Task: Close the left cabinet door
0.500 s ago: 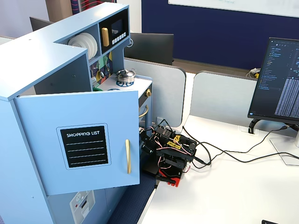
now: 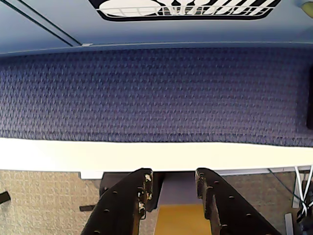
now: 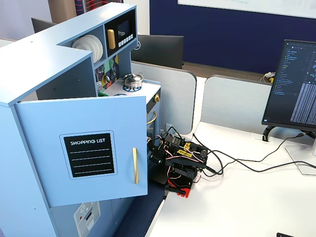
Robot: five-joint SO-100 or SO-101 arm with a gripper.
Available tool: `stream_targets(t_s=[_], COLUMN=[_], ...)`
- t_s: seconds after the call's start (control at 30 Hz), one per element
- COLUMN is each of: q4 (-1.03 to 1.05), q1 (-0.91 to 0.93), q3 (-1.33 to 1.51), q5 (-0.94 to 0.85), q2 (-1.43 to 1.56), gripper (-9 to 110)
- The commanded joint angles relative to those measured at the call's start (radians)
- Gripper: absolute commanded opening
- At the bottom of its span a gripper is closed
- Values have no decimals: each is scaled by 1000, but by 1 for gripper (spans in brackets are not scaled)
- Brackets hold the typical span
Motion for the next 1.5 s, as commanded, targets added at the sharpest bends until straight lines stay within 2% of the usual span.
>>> stream_targets(t_s=[0.0, 0.13, 0.37, 0.6, 0.83, 1.17, 1.47], q4=[164, 123, 54, 58, -77, -420, -598], q1=[-58, -241, -716, -1111, -1310, -1601, -1700], q3=[-6, -58, -267, -528, -775, -1161, -1459], q5=[-46, -12, 106, -11, -140, -164, -232], q2=[-8, -9, -38, -49, -195, -609, -950], gripper=[0, 0, 0, 0, 0, 0, 0])
